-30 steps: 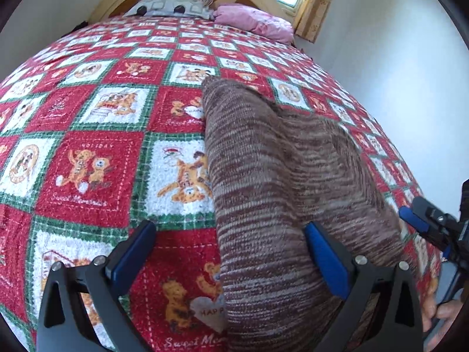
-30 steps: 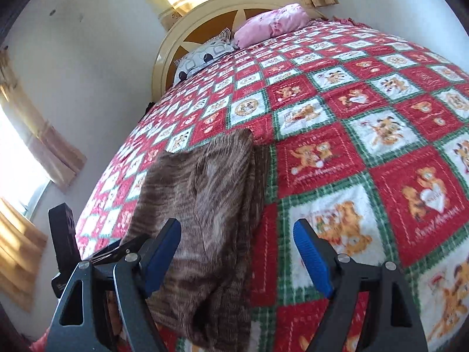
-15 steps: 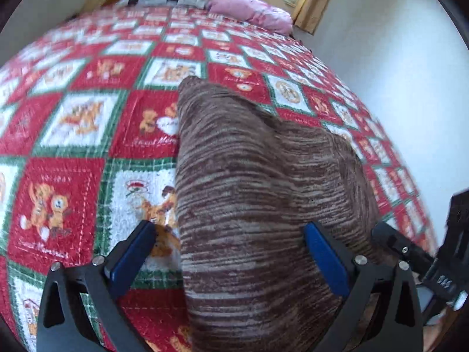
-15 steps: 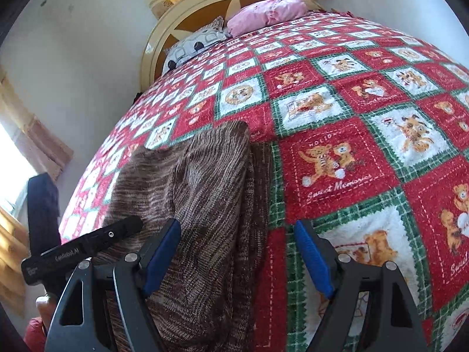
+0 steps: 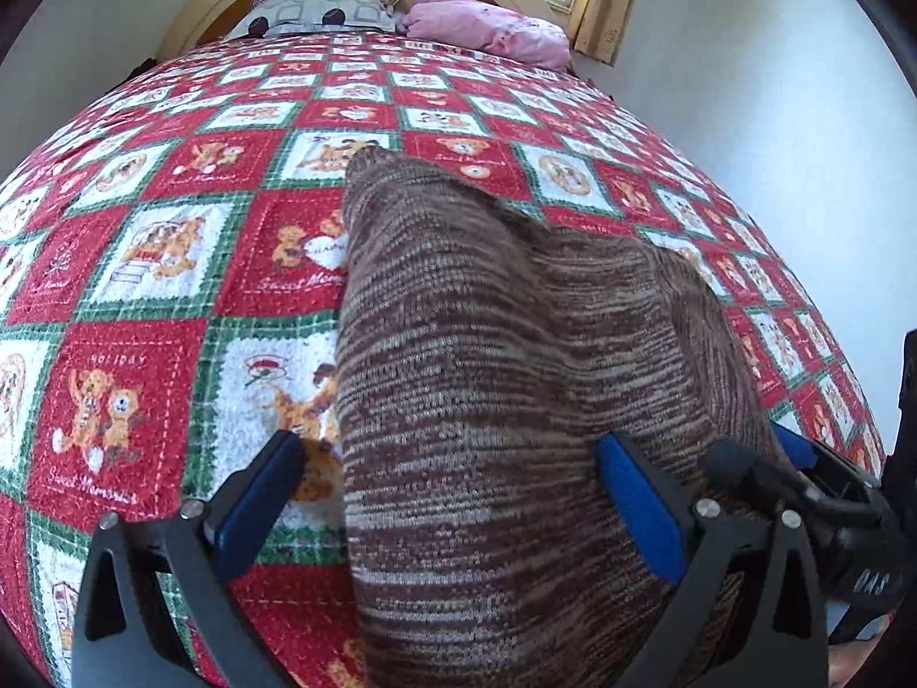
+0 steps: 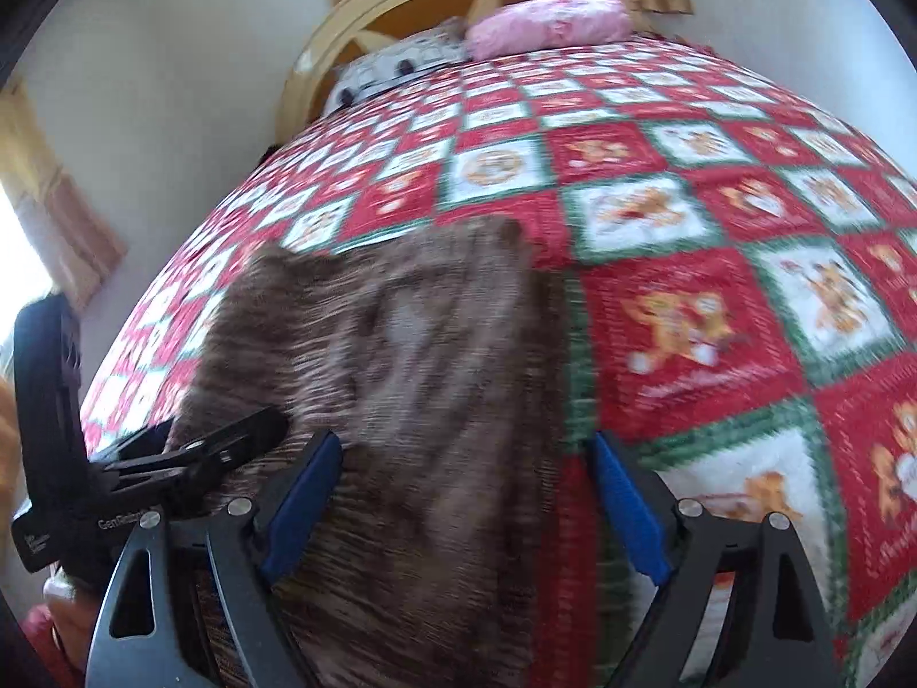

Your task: Fold small clothes

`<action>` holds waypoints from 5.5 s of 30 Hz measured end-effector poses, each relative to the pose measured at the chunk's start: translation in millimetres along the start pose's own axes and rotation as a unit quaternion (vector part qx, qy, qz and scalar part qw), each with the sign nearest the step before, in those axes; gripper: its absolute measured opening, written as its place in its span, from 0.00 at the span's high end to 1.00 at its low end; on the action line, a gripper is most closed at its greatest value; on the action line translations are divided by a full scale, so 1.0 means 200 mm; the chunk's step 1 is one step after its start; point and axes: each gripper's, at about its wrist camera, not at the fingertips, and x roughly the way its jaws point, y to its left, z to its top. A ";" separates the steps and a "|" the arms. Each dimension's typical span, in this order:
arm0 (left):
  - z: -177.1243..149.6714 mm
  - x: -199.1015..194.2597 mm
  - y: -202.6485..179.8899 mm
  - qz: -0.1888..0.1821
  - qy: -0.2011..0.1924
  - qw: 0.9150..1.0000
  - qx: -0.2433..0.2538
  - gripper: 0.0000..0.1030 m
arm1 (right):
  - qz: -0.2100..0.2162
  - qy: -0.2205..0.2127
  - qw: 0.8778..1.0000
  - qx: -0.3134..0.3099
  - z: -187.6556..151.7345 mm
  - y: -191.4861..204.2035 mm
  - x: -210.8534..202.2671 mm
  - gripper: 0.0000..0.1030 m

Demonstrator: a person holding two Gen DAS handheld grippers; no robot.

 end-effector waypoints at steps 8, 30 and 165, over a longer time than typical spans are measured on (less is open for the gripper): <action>-0.01 -0.01 0.00 0.001 0.000 1.000 0.001 0.00 | 0.027 0.000 0.999 0.028 0.01 -0.05 0.03 0.15; -0.01 -0.18 0.06 -0.049 -0.030 0.997 -0.049 0.68 | -0.011 -0.058 0.996 -0.061 -0.04 0.31 -0.13 0.73; -0.90 -1.85 0.36 0.255 -0.270 0.928 -0.032 0.00 | 0.018 -0.249 0.966 -0.065 -0.92 1.48 -1.40 0.18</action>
